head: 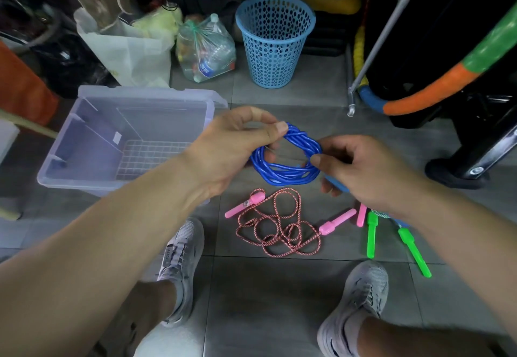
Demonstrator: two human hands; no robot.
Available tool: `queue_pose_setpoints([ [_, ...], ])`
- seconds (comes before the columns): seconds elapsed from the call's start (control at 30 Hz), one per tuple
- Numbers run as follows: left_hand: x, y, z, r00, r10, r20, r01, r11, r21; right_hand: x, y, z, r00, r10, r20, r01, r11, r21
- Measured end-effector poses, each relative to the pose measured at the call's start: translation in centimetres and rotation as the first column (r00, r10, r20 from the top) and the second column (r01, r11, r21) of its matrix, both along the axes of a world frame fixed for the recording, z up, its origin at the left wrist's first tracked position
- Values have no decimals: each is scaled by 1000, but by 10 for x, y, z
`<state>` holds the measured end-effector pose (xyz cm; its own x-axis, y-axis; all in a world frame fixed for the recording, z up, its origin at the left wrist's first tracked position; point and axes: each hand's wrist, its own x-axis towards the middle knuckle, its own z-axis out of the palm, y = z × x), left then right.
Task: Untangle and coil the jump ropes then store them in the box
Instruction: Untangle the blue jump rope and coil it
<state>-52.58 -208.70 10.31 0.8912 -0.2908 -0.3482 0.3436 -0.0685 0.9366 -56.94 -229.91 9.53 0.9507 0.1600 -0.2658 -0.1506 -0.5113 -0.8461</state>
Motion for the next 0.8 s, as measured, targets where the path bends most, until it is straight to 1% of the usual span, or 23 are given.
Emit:
queue_pose_setpoints([
  [0.1, -3, -1, 0, 998, -49, 35, 49, 999, -13, 0, -3, -1, 998, -43, -40, 46, 996, 83],
  [0.2, -4, -2, 0, 997, -71, 7, 72, 997, -28, -2, -6, -3, 998, 1, -61, 5, 995, 97],
  [0.3, -5, -2, -1, 997, -79, -18, 79, 997, -10, -4, -4, -5, 999, -5, -37, 8, 995, 98],
  [0.43, -5, 0, -5, 985, -133, -106, 137, 990, 26, -2, -5, -9, 996, -69, -62, 76, 988, 133],
  [0.53, -7, -2, -14, 966, -184, -180, 195, 980, 47, 0, -9, -14, 993, -113, -43, 117, 989, 96],
  [0.6, -9, -4, -20, 946, -246, -211, 264, 963, 59, 1, -12, -16, 987, -161, -27, 163, 982, 94],
  [0.7, -12, -18, -23, 932, -314, -181, 332, 940, 74, 2, -24, -13, 982, -185, 42, 183, 982, 44],
  [0.77, -13, -33, -24, 941, -317, -117, 328, 940, 92, 2, -37, -6, 972, -213, 97, 213, 977, 9],
  [0.8, -13, -42, -26, 946, -314, -79, 320, 944, 77, 2, -44, -3, 965, -237, 117, 237, 971, 7],
])
